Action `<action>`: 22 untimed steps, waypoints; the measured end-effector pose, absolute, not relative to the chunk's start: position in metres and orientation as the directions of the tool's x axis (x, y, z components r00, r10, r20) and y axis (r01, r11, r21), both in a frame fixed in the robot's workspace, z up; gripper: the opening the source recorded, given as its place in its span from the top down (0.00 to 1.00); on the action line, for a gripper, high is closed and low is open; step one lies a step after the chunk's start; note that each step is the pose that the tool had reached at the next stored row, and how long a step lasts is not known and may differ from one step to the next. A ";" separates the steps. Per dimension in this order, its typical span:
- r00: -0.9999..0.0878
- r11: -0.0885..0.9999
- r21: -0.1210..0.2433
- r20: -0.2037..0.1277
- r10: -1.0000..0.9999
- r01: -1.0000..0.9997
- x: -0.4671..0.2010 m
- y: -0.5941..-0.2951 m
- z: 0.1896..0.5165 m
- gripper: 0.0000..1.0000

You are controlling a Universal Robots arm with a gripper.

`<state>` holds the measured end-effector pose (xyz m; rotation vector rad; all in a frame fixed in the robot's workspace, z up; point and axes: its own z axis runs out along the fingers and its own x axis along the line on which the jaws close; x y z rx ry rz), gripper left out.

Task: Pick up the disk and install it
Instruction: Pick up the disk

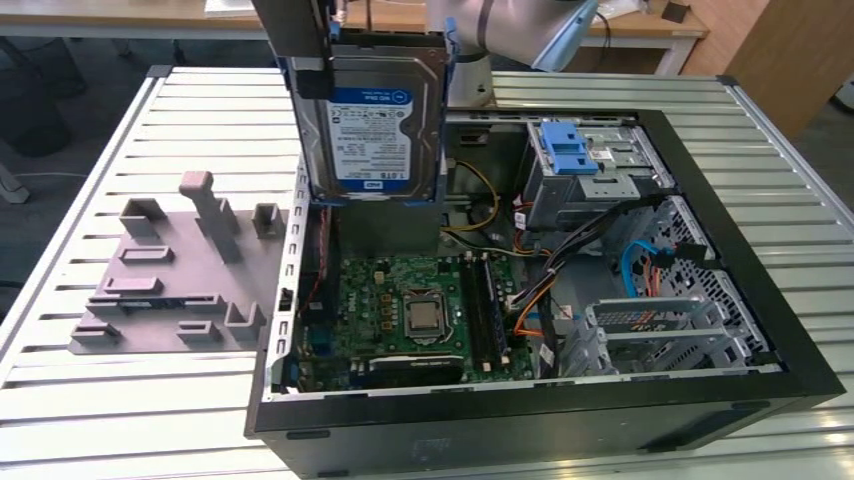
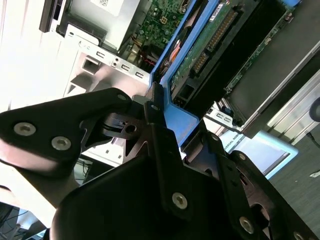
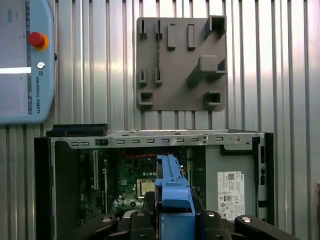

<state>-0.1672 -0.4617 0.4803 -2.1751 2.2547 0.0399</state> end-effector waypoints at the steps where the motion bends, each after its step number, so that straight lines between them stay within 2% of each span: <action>1: -0.036 0.036 0.012 -0.024 -0.999 -0.999 -0.167 -0.462 0.480 0.63; 22: -0.036 0.036 0.012 -0.024 -0.999 -0.999 -0.137 -0.462 0.480 0.63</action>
